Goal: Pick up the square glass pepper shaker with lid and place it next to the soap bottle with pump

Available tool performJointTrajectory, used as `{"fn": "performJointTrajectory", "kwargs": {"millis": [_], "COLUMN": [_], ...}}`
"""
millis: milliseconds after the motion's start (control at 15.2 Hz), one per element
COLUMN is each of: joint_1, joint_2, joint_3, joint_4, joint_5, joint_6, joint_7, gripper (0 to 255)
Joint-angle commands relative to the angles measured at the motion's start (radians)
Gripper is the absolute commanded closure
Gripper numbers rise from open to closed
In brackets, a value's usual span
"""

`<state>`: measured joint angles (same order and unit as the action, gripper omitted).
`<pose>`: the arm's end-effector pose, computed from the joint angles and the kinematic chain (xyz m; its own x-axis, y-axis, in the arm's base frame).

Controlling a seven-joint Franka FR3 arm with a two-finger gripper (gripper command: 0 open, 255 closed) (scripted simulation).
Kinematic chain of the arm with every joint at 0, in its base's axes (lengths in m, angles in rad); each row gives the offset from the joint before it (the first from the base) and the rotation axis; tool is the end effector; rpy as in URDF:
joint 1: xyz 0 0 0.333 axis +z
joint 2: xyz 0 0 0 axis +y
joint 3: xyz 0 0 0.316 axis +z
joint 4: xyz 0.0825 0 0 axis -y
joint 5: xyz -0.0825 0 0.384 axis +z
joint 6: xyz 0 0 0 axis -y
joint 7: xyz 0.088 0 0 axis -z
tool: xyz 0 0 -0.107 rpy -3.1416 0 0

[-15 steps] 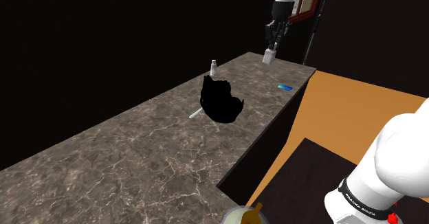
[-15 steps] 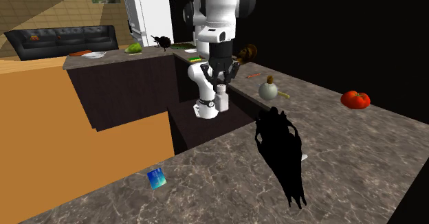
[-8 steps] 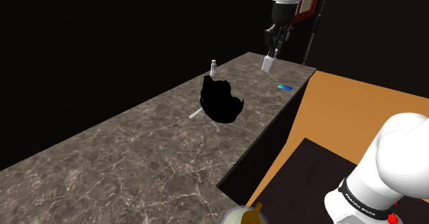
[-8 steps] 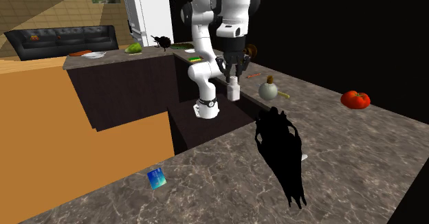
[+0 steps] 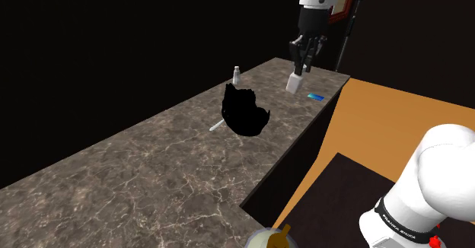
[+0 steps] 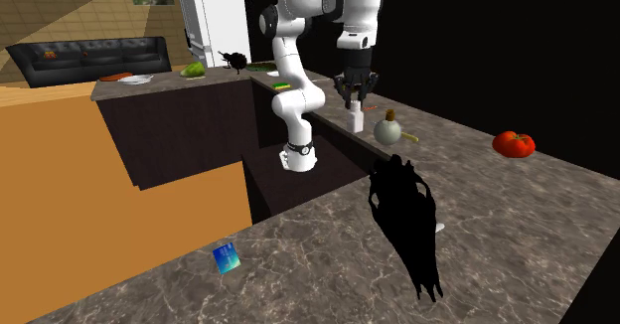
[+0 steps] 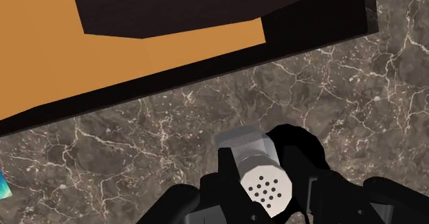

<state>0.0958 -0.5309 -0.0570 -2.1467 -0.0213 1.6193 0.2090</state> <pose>0.3871 0.0080 0.6053 0.9870 -0.1607 0.0012 -0.1607 -0.9870 -0.0080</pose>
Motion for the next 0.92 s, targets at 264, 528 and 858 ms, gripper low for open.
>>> {"fn": "performJointTrajectory", "kwargs": {"millis": [264,528,858], "joint_1": [0.044,0.076,0.116], "joint_2": [-0.099,-0.14,-0.167], "joint_3": [0.108,0.186,0.286], "joint_4": [-0.069,-0.092,-0.096], "joint_5": [0.058,0.108,0.174], "joint_6": [-0.03,-0.044,-0.057], "joint_7": [0.135,0.227,0.345], "gripper": [255,255,255]}}
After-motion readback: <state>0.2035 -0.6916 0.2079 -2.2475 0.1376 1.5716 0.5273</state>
